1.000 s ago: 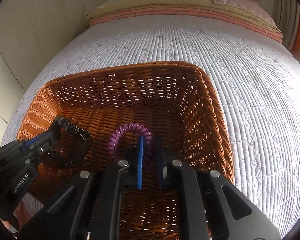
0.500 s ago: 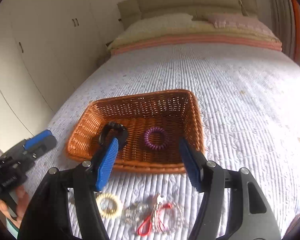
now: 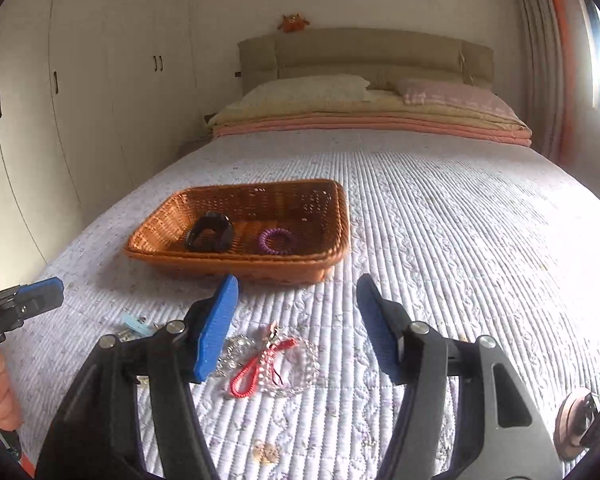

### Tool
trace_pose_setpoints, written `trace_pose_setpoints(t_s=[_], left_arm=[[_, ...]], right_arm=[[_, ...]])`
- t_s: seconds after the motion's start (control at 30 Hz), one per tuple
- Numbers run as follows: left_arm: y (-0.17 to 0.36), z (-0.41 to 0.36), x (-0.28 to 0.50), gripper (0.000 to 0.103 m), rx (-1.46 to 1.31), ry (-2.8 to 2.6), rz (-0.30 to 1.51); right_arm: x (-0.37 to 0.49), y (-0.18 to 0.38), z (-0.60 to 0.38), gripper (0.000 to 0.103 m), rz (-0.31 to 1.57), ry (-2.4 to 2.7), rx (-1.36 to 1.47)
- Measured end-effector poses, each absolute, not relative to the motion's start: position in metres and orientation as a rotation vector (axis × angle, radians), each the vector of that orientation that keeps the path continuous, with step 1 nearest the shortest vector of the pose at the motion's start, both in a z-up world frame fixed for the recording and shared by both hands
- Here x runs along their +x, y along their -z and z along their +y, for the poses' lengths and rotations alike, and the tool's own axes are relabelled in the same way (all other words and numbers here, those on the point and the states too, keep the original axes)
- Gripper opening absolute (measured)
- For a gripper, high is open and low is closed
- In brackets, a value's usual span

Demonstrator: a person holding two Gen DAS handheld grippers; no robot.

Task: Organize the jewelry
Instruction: 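Grasp the clear bead bracelet with the left gripper while the right grasps the silver chain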

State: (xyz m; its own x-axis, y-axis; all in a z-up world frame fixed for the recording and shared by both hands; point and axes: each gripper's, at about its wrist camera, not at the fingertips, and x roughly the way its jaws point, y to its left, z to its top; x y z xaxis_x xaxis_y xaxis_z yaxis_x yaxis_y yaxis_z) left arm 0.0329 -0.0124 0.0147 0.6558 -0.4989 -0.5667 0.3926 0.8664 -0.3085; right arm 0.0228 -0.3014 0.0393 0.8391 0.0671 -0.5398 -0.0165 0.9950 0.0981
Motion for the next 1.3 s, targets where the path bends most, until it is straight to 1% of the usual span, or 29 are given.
trace_pose_setpoints(t_s=[0.03, 0.07, 0.1, 0.23, 0.4, 0.47, 0.5, 0.53, 0.93, 0.97, 1.0, 1.03, 1.1, 1.13, 1.17, 1.2, 1.3], left_arm=[[-0.004, -0.012, 0.034, 0.048, -0.168, 0.5, 0.713], [0.004, -0.012, 0.037, 0.048, -0.172, 0.493, 0.73], [0.014, -0.012, 0.039, 0.048, -0.18, 0.488, 0.753], [0.043, -0.015, 0.047, 0.048, -0.186, 0.466, 0.83], [0.054, -0.02, 0.054, 0.047, -0.173, 0.456, 0.87], [0.06, -0.023, 0.057, 0.044, -0.156, 0.442, 0.892], [0.062, -0.025, 0.058, 0.042, -0.147, 0.435, 0.902], [0.064, -0.027, 0.059, 0.041, -0.137, 0.427, 0.905], [0.063, -0.032, 0.053, 0.038, -0.107, 0.445, 0.89], [0.064, -0.036, 0.054, 0.038, -0.088, 0.431, 0.897], [0.063, -0.041, 0.055, 0.037, -0.059, 0.413, 0.9], [0.062, -0.046, 0.056, 0.035, -0.03, 0.399, 0.898], [0.063, -0.058, 0.053, 0.024, 0.053, 0.372, 0.889], [0.062, -0.063, 0.051, 0.017, 0.082, 0.372, 0.881], [0.062, -0.066, 0.049, 0.01, 0.102, 0.368, 0.873], [0.062, -0.066, 0.048, 0.008, 0.104, 0.379, 0.87], [0.059, -0.062, 0.047, 0.007, 0.074, 0.404, 0.863]], right_arm=[[0.026, -0.034, -0.306, 0.049, 0.595, -0.039, 0.098], [0.029, -0.026, -0.309, 0.044, 0.62, -0.035, 0.108], [0.033, -0.019, -0.313, 0.041, 0.647, -0.03, 0.119], [0.045, 0.011, -0.322, 0.041, 0.742, -0.028, 0.153], [0.056, 0.031, -0.318, 0.041, 0.826, -0.01, 0.137], [0.06, 0.038, -0.314, 0.041, 0.862, -0.004, 0.116], [0.061, 0.041, -0.312, 0.038, 0.873, 0.001, 0.107], [0.062, 0.043, -0.31, 0.037, 0.879, 0.003, 0.098], [0.058, 0.047, -0.292, 0.037, 0.902, 0.02, -0.002], [0.059, 0.048, -0.292, 0.036, 0.906, 0.022, -0.005], [0.058, 0.048, -0.291, 0.033, 0.906, 0.026, -0.011], [0.057, 0.048, -0.291, 0.029, 0.907, 0.028, -0.016], [0.055, 0.048, -0.29, 0.013, 0.906, 0.023, -0.019], [0.053, 0.047, -0.29, 0.01, 0.907, 0.009, -0.017], [0.051, 0.047, -0.289, 0.008, 0.906, 0.003, -0.018], [0.051, 0.046, -0.289, 0.007, 0.905, -0.004, -0.018], [0.045, 0.042, -0.285, 0.007, 0.893, -0.031, -0.021]])
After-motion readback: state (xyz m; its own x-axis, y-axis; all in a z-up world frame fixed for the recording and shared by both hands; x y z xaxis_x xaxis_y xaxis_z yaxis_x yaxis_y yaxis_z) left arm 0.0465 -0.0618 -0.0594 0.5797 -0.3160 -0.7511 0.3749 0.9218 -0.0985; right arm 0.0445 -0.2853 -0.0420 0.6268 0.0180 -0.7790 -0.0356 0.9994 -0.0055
